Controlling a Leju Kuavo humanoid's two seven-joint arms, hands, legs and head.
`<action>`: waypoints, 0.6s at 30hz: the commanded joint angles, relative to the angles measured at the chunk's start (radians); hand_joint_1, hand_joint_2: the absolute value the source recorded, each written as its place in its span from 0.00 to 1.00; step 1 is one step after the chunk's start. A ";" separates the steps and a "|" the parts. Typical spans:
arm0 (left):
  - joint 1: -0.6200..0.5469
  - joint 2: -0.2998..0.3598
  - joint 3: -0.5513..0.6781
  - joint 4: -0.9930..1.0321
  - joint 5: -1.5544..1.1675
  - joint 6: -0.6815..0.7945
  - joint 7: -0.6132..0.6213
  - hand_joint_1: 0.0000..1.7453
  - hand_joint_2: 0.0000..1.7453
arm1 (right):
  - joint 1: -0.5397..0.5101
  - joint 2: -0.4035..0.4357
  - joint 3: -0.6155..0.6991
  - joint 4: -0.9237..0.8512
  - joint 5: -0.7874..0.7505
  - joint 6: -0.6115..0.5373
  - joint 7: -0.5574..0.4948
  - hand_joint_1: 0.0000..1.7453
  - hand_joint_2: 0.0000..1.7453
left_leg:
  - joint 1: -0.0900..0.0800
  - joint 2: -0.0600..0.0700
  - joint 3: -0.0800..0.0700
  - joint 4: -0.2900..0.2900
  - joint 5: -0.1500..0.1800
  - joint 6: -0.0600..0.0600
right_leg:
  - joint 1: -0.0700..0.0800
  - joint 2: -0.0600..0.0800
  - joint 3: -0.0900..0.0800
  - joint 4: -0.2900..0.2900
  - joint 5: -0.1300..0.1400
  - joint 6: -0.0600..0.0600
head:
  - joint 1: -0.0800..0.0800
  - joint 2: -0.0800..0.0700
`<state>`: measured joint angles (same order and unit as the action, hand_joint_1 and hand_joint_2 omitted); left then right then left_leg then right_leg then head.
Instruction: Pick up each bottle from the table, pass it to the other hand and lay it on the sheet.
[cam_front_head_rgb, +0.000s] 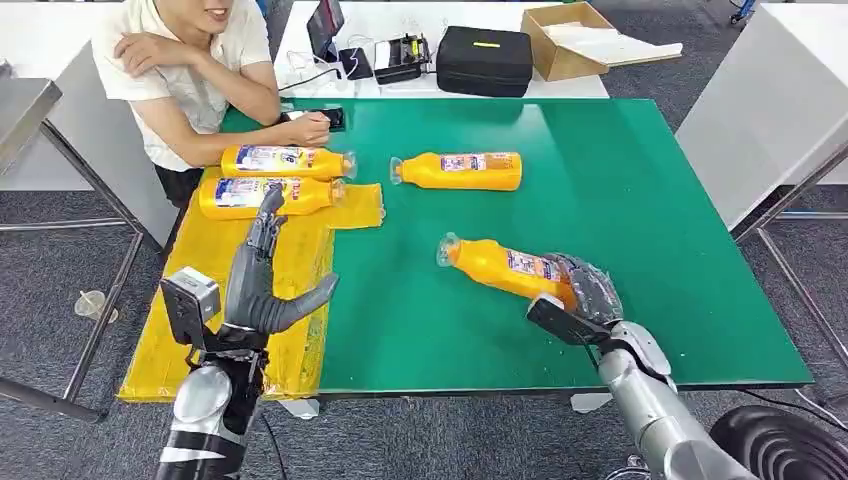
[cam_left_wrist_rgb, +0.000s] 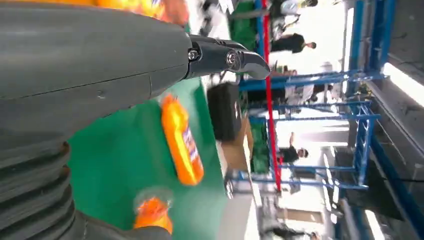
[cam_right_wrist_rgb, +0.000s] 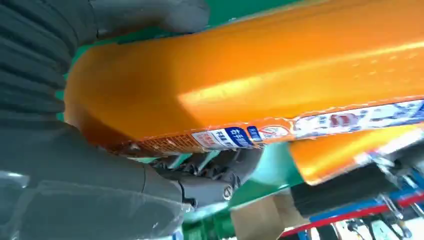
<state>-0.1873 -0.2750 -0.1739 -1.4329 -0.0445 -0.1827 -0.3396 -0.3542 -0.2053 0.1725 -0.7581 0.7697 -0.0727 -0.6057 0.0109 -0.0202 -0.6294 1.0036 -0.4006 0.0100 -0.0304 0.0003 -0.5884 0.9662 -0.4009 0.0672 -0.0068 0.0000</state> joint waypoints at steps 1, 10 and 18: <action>0.112 -0.038 -0.155 0.221 0.234 -0.024 0.018 0.00 1.00 | 0.154 0.238 -0.027 -0.497 -0.183 0.112 -0.051 1.00 1.00 | 0.001 0.008 0.007 -0.001 -0.005 -0.001 | 0.002 0.006 0.004 -0.001 -0.002 -0.006 | 0.000 0.000; 0.088 -0.021 -0.173 0.201 0.253 0.067 0.015 0.00 1.00 | 0.135 0.309 0.009 -0.563 -0.274 0.124 -0.040 0.99 1.00 | 0.001 0.004 -0.004 0.000 -0.002 -0.001 | 0.001 0.002 -0.006 0.001 -0.002 -0.003 | 0.000 0.000; 0.035 -0.032 -0.190 0.228 0.288 0.072 -0.002 0.00 1.00 | 0.103 0.348 0.068 -0.508 -0.279 0.118 -0.058 1.00 1.00 | 0.001 0.003 -0.005 0.000 -0.001 -0.001 | 0.000 0.002 -0.006 0.002 -0.002 -0.004 | 0.000 0.000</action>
<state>-0.0958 -0.2987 -0.3220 -1.2905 0.2262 -0.1202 -0.3327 -0.2091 0.1027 0.1736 -1.2886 0.4906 0.0515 -0.6558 0.0112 -0.0197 -0.6371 1.0033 -0.4007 0.0089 -0.0308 0.0007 -0.5968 0.9676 -0.4016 0.0663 -0.0073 0.0000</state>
